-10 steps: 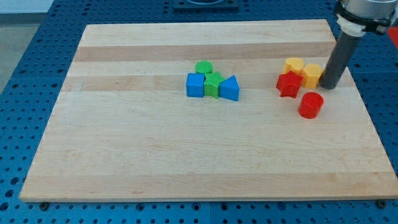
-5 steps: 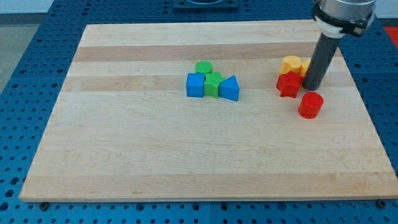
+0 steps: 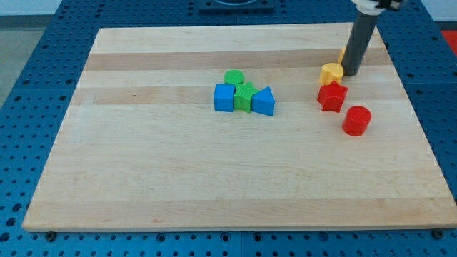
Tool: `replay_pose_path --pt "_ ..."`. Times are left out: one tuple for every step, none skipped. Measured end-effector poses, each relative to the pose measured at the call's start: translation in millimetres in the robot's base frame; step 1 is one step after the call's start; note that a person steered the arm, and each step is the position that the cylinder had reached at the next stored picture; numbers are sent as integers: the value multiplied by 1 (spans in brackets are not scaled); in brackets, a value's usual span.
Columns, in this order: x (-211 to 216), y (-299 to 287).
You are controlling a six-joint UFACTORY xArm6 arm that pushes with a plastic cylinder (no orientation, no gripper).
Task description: Move the yellow hexagon to the top right
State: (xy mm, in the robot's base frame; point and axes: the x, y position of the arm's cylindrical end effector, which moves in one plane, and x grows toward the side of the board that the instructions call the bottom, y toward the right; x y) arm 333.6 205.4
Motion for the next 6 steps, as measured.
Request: replay_pose_path --pt "-13 0" --pt "-24 0" --pt "-23 2" --pt "-22 17" --pt "-24 29" --pt "-43 29"
